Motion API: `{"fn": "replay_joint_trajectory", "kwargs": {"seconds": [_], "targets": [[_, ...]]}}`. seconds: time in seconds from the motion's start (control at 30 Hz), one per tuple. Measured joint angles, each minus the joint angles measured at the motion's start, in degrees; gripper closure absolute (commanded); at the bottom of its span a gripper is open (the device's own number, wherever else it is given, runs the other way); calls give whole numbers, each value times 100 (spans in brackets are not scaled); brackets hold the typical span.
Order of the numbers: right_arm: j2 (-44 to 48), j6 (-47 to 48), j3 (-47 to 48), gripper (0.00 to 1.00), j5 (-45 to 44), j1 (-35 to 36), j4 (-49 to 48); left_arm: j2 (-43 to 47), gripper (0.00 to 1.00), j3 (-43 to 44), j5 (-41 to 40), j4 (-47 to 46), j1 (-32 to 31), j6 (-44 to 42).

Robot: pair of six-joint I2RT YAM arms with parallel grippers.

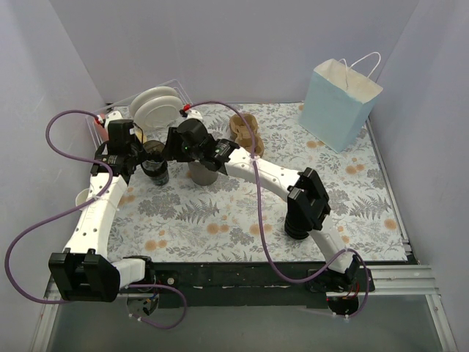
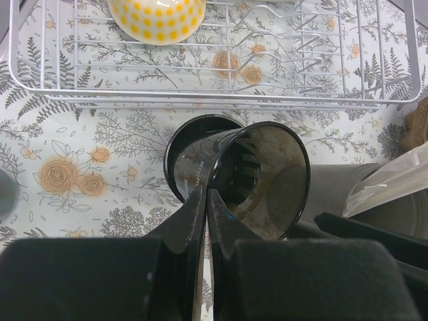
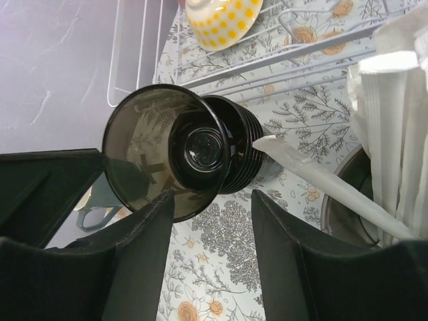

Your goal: Pack the takeout coffee

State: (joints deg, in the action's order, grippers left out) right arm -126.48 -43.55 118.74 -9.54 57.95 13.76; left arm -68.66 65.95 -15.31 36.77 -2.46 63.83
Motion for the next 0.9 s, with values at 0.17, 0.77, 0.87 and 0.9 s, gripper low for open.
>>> {"fn": "replay_joint_trajectory", "kwargs": {"seconds": [0.17, 0.77, 0.87, 0.9], "targets": [[-175, -205, 55, 46, 4, 17, 7, 0, 100, 0, 17, -2, 0, 0], [-442, -387, 525, 56, -83, 20, 66, 0, 100, -2, 109, -103, 4, 4], [-444, -448, 531, 56, -103, 20, 153, 0, 100, -2, 122, -111, 4, 4], [-455, -459, 555, 57, -107, 20, 195, 0, 100, -7, 125, -118, 4, 4]]}}
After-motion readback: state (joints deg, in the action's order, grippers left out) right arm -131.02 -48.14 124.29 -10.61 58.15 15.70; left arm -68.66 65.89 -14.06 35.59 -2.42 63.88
